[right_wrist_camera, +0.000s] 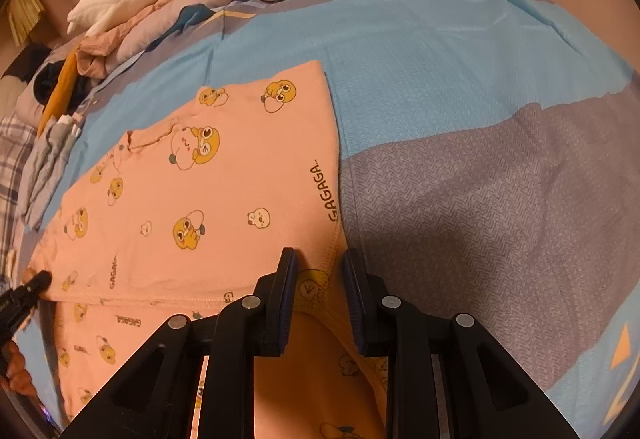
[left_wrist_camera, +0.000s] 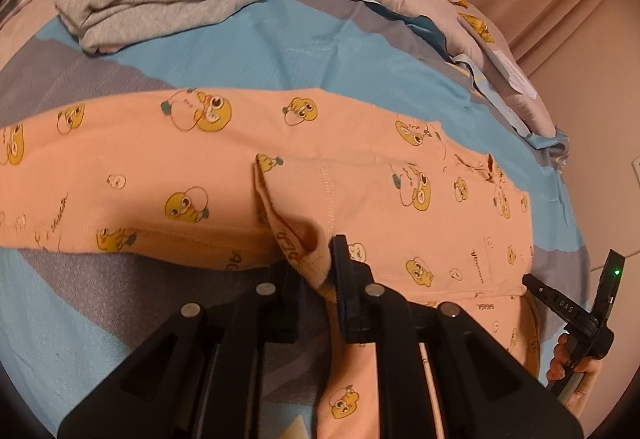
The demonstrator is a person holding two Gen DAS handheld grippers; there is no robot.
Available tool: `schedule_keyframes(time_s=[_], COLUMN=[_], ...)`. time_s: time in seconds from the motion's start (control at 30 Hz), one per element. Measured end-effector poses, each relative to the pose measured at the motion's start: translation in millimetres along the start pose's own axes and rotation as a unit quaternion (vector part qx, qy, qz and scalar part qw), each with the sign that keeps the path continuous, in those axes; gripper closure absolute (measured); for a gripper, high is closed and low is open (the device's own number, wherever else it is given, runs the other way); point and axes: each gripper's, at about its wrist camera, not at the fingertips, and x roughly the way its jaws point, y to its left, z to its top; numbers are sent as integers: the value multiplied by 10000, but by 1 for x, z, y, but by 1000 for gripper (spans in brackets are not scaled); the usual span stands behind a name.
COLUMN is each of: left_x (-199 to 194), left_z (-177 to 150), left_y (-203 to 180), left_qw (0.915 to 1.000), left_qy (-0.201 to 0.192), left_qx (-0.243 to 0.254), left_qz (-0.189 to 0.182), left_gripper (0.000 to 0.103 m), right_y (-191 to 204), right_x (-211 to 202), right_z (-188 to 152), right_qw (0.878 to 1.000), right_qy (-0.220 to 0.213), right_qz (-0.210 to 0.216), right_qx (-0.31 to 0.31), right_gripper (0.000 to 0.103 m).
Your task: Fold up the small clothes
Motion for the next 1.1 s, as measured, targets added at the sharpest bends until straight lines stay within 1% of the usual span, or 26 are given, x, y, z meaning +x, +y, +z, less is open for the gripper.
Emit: schedule_keyframes(time_s=[0.17,0.3,0.4,0.47,0.53,0.7,0.93,1.07,1.1], left_x=[-1,-3,-3,3,10,12,11,4,2], left_z=[-2,-3,-3,-3,-4,-7,-7,-8,-9], left_y=[13,14,11,13,16,16,23,26,25], left_qw=[9990,9986,9992,9994,9993,9994,9978,9961,9963], left_qy=[25,-26,-41,57,129,76,91,141,154], left_qx=[-314,-362,-286,-317,-352,-347,-641,-840,-827], left_qz=[-316,-373,-263,-156,-77,1,-118,-208,-161], left_gripper=[88,91,91,91,88,88,86,85,82], right_y=[0,1,1,2,2,3,3,3,2], right_x=[0,1,1,1,1,2,2,1,1], right_z=[0,0,1,1,1,0,-1,-1,-1], right_qw=[10000,10000,10000,10000,10000,9999,9998,9997,9997], right_qy=[-7,-11,-9,-11,-16,-35,-57,-30,-18], right_qz=[-16,-37,-46,-53,-67,-102,-163,-234,-235], right_qx=[0,-10,-12,-11,-14,-64,-70,-52,-36], right_gripper=[77,77,77,77,77,77,77,77,77])
